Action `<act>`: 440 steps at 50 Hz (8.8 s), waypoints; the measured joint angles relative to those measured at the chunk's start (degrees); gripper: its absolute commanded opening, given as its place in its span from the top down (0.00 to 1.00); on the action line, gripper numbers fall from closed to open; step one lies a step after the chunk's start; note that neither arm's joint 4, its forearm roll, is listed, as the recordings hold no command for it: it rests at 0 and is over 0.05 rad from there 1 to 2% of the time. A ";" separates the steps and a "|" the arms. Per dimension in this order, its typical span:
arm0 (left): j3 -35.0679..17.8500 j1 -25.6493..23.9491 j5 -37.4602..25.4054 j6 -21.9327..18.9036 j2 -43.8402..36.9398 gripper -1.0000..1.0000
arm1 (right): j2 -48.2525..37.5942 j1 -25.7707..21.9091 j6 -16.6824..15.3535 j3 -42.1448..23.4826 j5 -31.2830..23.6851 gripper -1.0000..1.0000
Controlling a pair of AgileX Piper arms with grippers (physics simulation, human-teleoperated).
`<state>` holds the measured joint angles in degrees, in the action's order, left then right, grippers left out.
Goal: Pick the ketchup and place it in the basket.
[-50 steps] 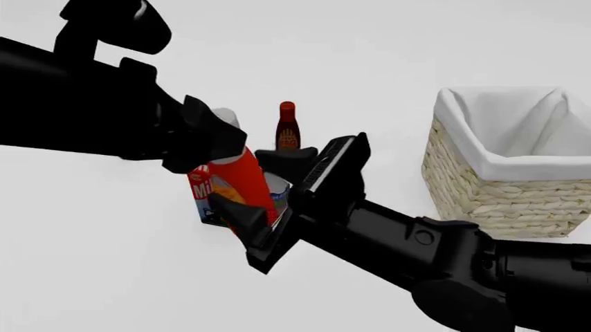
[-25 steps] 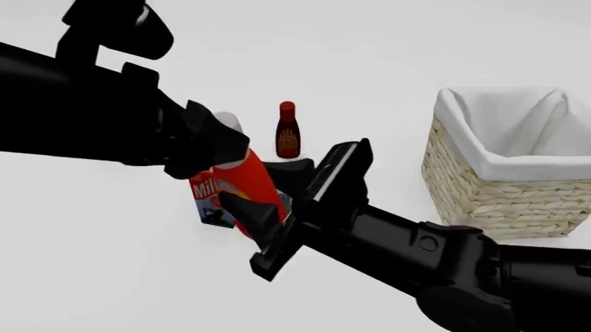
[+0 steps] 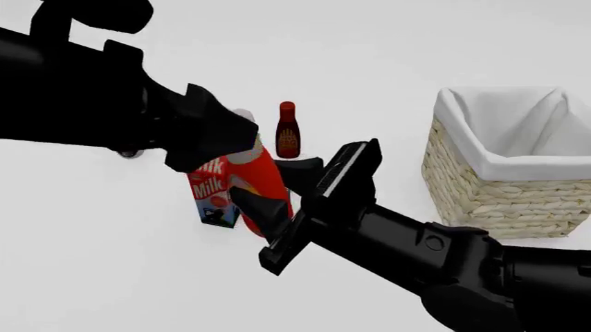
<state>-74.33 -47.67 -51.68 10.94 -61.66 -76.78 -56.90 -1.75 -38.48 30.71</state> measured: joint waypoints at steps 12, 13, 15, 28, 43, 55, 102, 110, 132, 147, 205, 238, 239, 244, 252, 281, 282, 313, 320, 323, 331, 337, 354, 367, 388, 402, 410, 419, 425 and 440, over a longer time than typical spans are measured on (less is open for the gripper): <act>-0.90 1.45 -0.21 0.13 1.42 0.00 | 0.84 1.45 0.22 0.55 -0.25 1.00; -0.83 1.62 -0.15 0.15 1.59 0.00 | 1.02 1.61 0.23 0.58 -0.35 1.00; -0.62 1.97 0.03 0.10 1.97 0.00 | 1.40 1.94 0.26 0.64 -0.58 1.00; 3.18 5.32 3.35 -0.27 5.49 0.00 | 4.28 5.22 0.42 0.36 -2.82 1.00; 9.96 9.68 9.41 -0.81 9.94 0.00 | 7.22 9.42 0.53 -0.63 -5.34 1.00; 17.27 14.11 16.03 -2.29 14.88 0.00 | 8.49 13.80 1.30 -0.87 -5.75 1.00; 52.54 41.78 46.94 -9.33 44.26 0.00 | 8.58 31.23 2.84 -4.07 -4.77 1.00; 58.38 44.90 51.75 -10.59 46.91 0.00 | 7.72 35.06 3.44 -5.37 -4.89 1.00; 69.29 52.80 61.79 -12.98 50.14 0.00 | 4.55 43.99 4.32 -7.39 -3.98 1.00; 72.33 54.10 66.54 -13.36 47.71 0.00 | 2.40 48.59 3.94 -8.80 -3.33 1.00; 74.18 54.51 73.28 -14.91 41.77 0.00 | -5.14 62.18 5.38 -11.56 -1.29 1.00; 74.27 54.40 75.01 -15.08 39.81 0.00 | -9.59 65.74 2.70 -15.05 -7.23 1.00; 74.27 54.40 75.02 -15.07 39.80 0.00 | -9.66 65.70 2.46 -15.23 -7.58 1.00; 74.28 54.43 75.07 -14.98 39.72 0.00 | -10.07 65.55 1.17 -16.23 -9.43 1.00; 74.27 54.51 75.23 -14.82 39.54 0.00 | -10.64 65.47 -1.00 -17.58 -12.03 1.00; 74.25 54.72 75.17 -14.53 39.62 0.00 | -10.25 66.19 -6.20 -19.64 -18.23 1.00; 74.25 54.73 75.17 -14.52 39.62 0.00 | -10.25 66.22 -6.24 -19.61 -18.32 1.00; 74.26 54.89 75.93 -14.60 38.77 0.00 | -13.18 67.86 -5.94 -18.20 -16.81 1.00; 74.26 54.89 76.20 -14.68 38.49 0.00 | -14.10 68.20 -5.86 -18.07 -16.27 1.00; 74.26 54.89 76.22 -14.70 38.47 0.00 | -14.46 68.30 -5.83 -17.96 -16.01 1.00; 74.26 54.94 76.13 -14.72 38.61 0.00 | -15.38 68.52 -5.78 -17.62 -15.40 1.00; 74.26 54.99 76.04 -14.69 38.75 0.00 | -16.02 68.69 -5.90 -17.46 -15.11 1.00; 74.26 55.12 75.68 -14.54 39.23 0.00 | -17.67 69.40 -6.00 -17.03 -14.35 1.00; 74.26 55.23 75.37 -14.45 39.64 0.00 | -19.04 70.20 -6.01 -16.73 -13.54 1.00; 74.26 55.34 75.02 -14.33 40.13 0.00 | -18.84 70.05 -5.84 -16.54 -13.21 0.00; 74.25 55.35 74.82 -14.26 40.45 0.00 | -16.33 69.55 -5.76 -15.83 -13.57 0.00; 74.24 55.34 74.73 -14.19 40.58 0.00 | -13.56 68.81 -5.46 -14.96 -14.14 0.00; 74.23 55.35 74.56 -14.06 40.82 0.00 | -10.00 67.78 -5.07 -13.93 -15.15 0.00; 74.22 55.37 74.26 -13.95 41.21 0.00 | -7.62 67.04 -4.83 -13.25 -15.94 0.00; 74.21 55.42 73.31 -13.60 42.46 0.00 | -0.15 64.78 -4.04 -10.58 -18.67 0.00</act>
<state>-0.12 7.75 21.63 -2.66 -19.20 -76.92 7.88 -5.79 -49.06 12.04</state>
